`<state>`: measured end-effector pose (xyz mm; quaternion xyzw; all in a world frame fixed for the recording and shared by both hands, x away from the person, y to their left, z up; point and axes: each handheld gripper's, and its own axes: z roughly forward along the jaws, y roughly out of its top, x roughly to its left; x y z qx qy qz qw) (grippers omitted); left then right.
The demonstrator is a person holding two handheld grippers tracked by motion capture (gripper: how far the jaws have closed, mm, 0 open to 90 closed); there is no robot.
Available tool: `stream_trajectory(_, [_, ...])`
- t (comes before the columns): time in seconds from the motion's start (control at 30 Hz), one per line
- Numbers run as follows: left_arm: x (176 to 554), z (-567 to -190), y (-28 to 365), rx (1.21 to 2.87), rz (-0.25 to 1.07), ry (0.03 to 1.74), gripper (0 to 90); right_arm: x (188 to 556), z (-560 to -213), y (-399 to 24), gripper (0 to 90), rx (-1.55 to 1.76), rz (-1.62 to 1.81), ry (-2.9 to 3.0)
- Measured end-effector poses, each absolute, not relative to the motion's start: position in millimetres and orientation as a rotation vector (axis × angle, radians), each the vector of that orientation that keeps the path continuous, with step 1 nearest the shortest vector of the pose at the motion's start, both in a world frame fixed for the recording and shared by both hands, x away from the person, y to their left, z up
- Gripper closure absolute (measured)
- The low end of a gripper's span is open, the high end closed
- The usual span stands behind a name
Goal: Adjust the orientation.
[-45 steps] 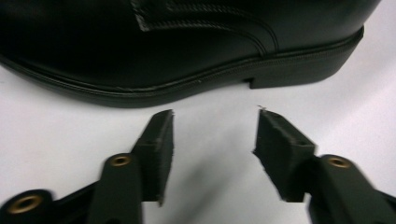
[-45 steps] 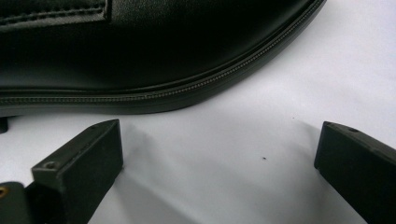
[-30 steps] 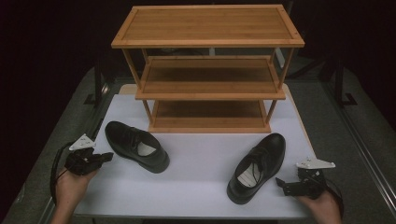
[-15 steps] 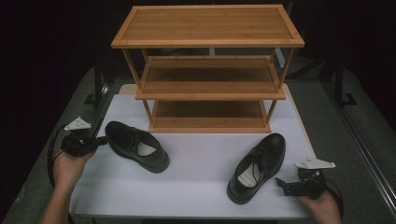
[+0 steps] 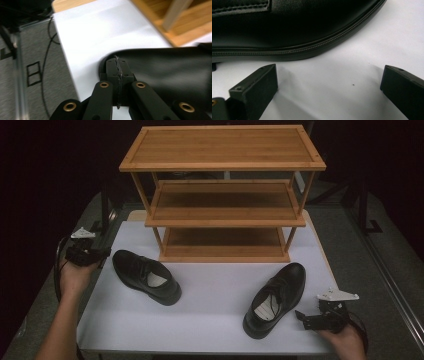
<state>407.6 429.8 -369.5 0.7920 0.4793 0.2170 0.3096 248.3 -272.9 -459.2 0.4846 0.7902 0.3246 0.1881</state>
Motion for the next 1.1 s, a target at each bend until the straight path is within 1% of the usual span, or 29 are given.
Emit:
stream_trajectory(0.03, [407.6,-369.5,429.8,2.092,0.573,1.266,89.9,248.3,-459.2,-272.9,0.7,1.363,0.913,2.223])
stream_trajectory(0.07, [416.7,-373.9,432.5,2.086,0.566,1.281,89.9,248.3,-459.2,-273.0,0.7,1.363,0.914,2.223])
stream_trajectory(0.2, [431.3,-385.5,437.5,2.098,0.571,1.310,89.9,248.2,-459.2,-273.0,0.7,1.365,0.915,2.222])
stream_trajectory(0.3, [436.6,-391.0,439.6,2.101,0.563,1.316,89.9,248.2,-459.2,-273.0,0.7,1.366,0.916,2.222])
stream_trajectory(0.4, [443.4,-399.6,440.5,2.098,0.581,1.333,89.9,248.2,-459.2,-273.0,0.7,1.367,0.916,2.222])
stream_trajectory(0.77, [452.8,-422.1,437.8,2.167,0.554,1.355,90.0,248.1,-459.3,-273.0,0.8,1.367,0.917,2.222])
stream_trajectory(1.1, [451.7,-422.3,435.5,2.174,0.544,1.338,90.0,248.2,-459.2,-273.0,0.8,1.367,0.915,2.223])
